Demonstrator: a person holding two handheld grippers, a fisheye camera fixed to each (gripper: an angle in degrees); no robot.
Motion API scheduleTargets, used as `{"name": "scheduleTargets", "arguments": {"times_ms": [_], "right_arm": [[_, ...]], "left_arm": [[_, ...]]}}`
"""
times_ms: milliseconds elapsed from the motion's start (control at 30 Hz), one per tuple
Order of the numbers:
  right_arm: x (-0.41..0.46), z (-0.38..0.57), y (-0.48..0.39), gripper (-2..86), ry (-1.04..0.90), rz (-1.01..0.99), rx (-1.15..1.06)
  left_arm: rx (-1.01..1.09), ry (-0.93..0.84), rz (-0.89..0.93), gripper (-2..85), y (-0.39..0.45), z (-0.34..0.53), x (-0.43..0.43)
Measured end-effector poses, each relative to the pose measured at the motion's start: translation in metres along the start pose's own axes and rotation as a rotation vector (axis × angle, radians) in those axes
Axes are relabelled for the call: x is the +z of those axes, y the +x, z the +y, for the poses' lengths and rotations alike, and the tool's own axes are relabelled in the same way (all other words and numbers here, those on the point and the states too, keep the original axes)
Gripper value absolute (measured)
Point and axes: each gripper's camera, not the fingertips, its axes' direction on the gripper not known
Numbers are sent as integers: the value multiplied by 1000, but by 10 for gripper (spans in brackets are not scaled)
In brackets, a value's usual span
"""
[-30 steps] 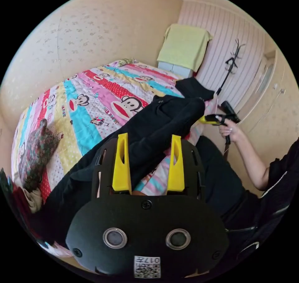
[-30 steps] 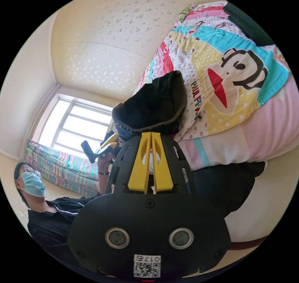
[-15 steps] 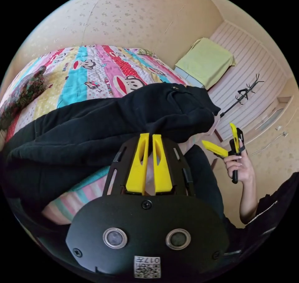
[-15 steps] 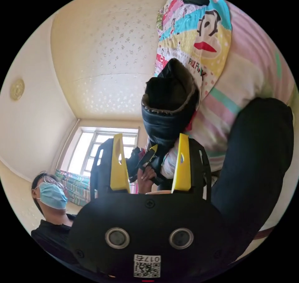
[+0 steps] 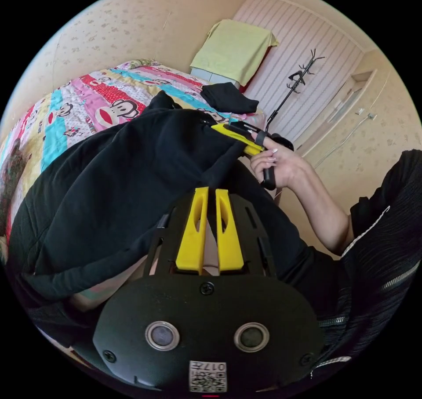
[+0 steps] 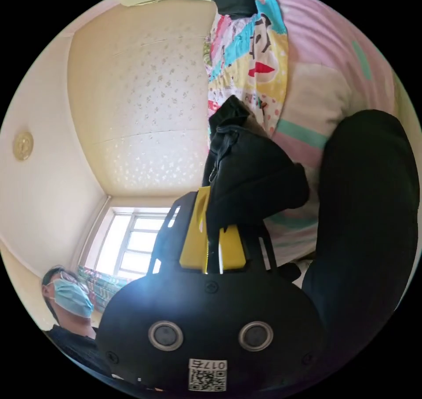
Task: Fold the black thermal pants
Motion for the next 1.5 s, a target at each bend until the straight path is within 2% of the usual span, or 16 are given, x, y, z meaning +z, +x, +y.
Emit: {"name": "scheduleTargets", "arguments": {"times_ms": [67, 167, 300, 400, 567, 733, 933, 1067, 1233, 1367, 1500], "right_arm": [[-6, -17, -47, -3, -61, 24, -217], [-33, -29, -105, -5, -22, 99, -451], [-59, -43, -88, -6, 17, 303, -329], [-57, -38, -47, -6, -45, 406, -206], [-63, -22, -21, -6, 21, 245, -142], [-59, -20, -26, -6, 3, 230, -154], [-50, -16, -33, -6, -18, 213, -169], [-44, -13, -36, -6, -39, 201, -179], [-36, -6, -35, -5, -42, 171, -170], [-27, 2, -38, -2, -45, 168, -172], [-22, 16, -46, 15, 3, 172, -158]], "left_arm": [[-26, 60, 69, 47, -8, -7, -17], [-85, 182, 142, 50, -27, -13, -56], [-129, 267, 202, 49, -51, -29, -85], [-72, 180, 167, 51, -56, -71, -76], [44, 96, 30, 62, -58, -185, -50], [194, -58, -6, 100, -70, -324, 34], [272, -259, 22, 116, -90, -422, 145], [401, -329, -8, 120, -85, -442, 186], [505, -577, 71, 169, -75, -445, 243], [518, -642, 73, 174, -68, -436, 259], [432, -658, 56, 165, -65, -412, 264]]}}
